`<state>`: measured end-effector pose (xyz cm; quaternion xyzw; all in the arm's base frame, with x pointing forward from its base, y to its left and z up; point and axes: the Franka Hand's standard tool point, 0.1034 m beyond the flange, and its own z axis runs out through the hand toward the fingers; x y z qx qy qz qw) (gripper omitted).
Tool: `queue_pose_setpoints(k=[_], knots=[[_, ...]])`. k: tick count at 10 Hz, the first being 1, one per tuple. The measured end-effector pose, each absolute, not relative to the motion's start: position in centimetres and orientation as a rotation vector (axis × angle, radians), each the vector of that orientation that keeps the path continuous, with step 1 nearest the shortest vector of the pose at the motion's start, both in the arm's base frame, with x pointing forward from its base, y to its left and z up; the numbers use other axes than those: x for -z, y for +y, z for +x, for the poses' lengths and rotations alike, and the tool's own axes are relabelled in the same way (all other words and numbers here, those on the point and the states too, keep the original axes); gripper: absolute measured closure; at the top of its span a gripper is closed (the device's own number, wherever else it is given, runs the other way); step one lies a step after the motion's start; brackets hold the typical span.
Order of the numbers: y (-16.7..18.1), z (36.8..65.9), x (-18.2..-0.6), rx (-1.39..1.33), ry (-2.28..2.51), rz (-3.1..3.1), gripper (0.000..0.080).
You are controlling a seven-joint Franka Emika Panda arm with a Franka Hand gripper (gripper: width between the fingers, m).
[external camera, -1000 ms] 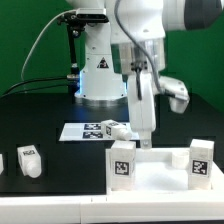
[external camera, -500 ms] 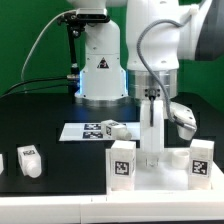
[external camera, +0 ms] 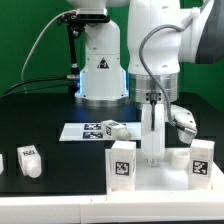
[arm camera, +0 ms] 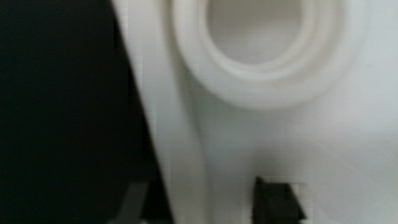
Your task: Assemble square table
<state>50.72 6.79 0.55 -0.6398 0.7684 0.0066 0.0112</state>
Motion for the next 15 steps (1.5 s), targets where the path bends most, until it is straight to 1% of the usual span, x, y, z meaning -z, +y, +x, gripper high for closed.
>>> queue_pose_setpoints(k=[1, 4, 6, 7, 9, 11, 12, 13, 15], knots=[[6.9, 50.4, -0.5, -0.033, 2.389, -2.016, 0.0723], [6.6, 50.4, -0.5, -0.024, 2.266, -2.145, 0.0729], [3.2, 49.6, -1.4, 0.045, 1.952, -2.405, 0.0743], [1.0, 48.6, -1.1, 0.03, 1.8, -2.539, 0.0744], [-0.4, 48.2, -0.6, 0.082, 1.667, -2.653, 0.0744], [-0.5, 48.0, -0.6, 0.072, 1.495, -2.759, 0.0744], [-0.7, 48.1, -0.6, 0.077, 1.408, -2.807, 0.0744], [-2.1, 48.6, -1.0, 0.081, 1.167, -2.922, 0.0744], [-4.2, 50.8, -1.7, 0.106, 0.754, -3.044, 0.0744]])
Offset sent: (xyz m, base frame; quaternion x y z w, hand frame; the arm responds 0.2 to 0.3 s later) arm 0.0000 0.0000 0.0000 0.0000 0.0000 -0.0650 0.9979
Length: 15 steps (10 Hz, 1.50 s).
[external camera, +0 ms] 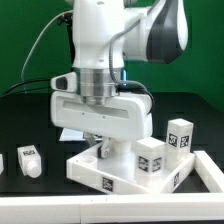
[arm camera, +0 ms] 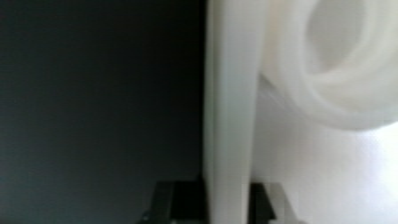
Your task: Assemble square table
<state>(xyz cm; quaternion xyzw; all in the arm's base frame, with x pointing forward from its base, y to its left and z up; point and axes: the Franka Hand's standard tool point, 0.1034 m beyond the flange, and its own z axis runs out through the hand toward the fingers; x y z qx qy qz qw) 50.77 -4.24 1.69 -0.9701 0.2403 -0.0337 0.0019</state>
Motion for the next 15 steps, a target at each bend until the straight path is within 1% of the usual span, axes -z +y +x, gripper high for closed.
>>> queue_pose_setpoints(k=[1, 4, 7, 8, 10, 11, 12, 13, 14, 15], knots=[[-4.3, 51.3, -1.7, 0.128, 0.549, -3.093, 0.0744], [-4.8, 51.4, -1.6, 0.097, 0.21, -3.154, 0.0744], [-6.4, 55.8, -3.4, -0.039, -0.479, -3.102, 0.0744], [-6.6, 56.9, -3.8, -0.03, -0.706, -3.056, 0.0744], [-7.0, 56.6, -3.5, -0.04, -0.868, -3.026, 0.0744], [-7.0, 56.7, -3.6, -0.041, -0.91, -3.017, 0.0744], [-6.2, 57.5, -4.0, -0.051, -1.149, -2.936, 0.0744], [-4.9, 59.2, -5.0, -0.04, -1.4, -2.836, 0.0744], [-4.1, 59.8, -5.3, -0.033, -1.569, -2.763, 0.0744], [-4.3, 59.6, -5.2, -0.046, -1.648, -2.718, 0.0744]])
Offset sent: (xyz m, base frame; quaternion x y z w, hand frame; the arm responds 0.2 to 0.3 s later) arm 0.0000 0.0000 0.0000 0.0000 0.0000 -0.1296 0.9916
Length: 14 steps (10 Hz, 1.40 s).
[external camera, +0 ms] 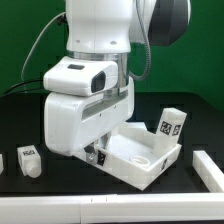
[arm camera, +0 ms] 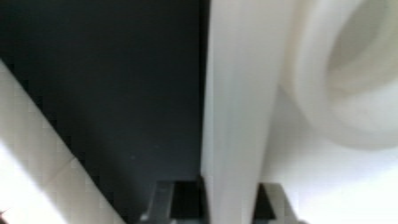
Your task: Assemble square table
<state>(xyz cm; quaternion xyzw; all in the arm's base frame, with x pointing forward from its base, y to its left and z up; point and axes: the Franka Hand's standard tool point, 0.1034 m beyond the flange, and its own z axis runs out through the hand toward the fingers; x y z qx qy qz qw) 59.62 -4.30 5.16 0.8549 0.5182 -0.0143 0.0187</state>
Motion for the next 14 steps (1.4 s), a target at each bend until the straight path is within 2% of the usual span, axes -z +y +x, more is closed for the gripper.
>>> queue_pose_setpoints(k=[3, 4, 6, 8, 11, 14], knots=[[-4.7, 59.6, -5.2, 0.071, 1.718, 2.567, 0.0744], [-3.5, 60.3, -5.8, 0.071, 1.828, 2.524, 0.0744], [-0.9, 64.0, -7.8, -0.09, 2.005, 2.346, 0.0744], [-1.2, 63.0, -7.2, -0.061, 2.001, 2.369, 0.0744], [-0.9, 63.3, -6.9, -0.108, 2.121, 2.238, 0.0744], [0.2, 63.4, -5.7, -0.159, 2.102, 2.266, 0.0744]])
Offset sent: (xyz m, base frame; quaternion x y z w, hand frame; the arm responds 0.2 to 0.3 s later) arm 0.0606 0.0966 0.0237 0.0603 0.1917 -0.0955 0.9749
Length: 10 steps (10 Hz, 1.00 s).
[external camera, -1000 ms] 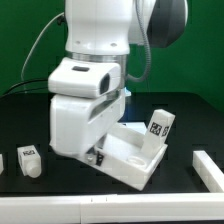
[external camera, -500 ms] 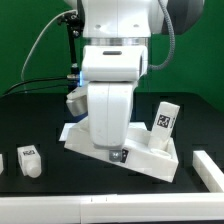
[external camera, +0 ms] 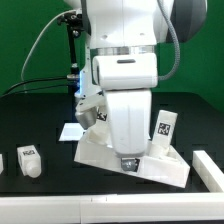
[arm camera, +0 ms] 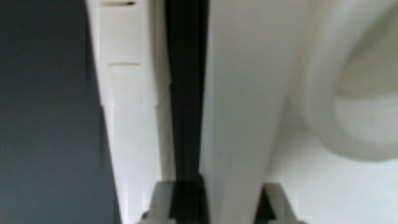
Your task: Assemble square table
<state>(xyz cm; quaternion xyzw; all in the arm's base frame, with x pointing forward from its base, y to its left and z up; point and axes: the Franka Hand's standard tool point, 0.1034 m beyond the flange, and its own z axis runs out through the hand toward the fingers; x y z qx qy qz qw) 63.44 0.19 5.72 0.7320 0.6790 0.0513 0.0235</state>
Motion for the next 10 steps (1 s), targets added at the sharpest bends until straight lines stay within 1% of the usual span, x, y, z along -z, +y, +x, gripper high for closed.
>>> queue_pose_setpoints(k=[3, 5, 6, 7, 9, 10], knots=[[0.2, 63.3, -5.3, -0.147, 2.107, 2.266, 0.0744], [2.0, 63.2, -3.9, -0.15, 2.144, 2.258, 0.0744], [3.3, 63.6, -3.5, -0.174, 2.152, 2.249, 0.0744], [4.4, 64.5, -3.5, -0.215, 2.152, 2.228, 0.0744], [4.2, 65.1, -3.8, -0.231, 2.144, 2.201, 0.0744], [4.1, 65.0, -3.7, -0.228, 2.141, 2.209, 0.0744]])
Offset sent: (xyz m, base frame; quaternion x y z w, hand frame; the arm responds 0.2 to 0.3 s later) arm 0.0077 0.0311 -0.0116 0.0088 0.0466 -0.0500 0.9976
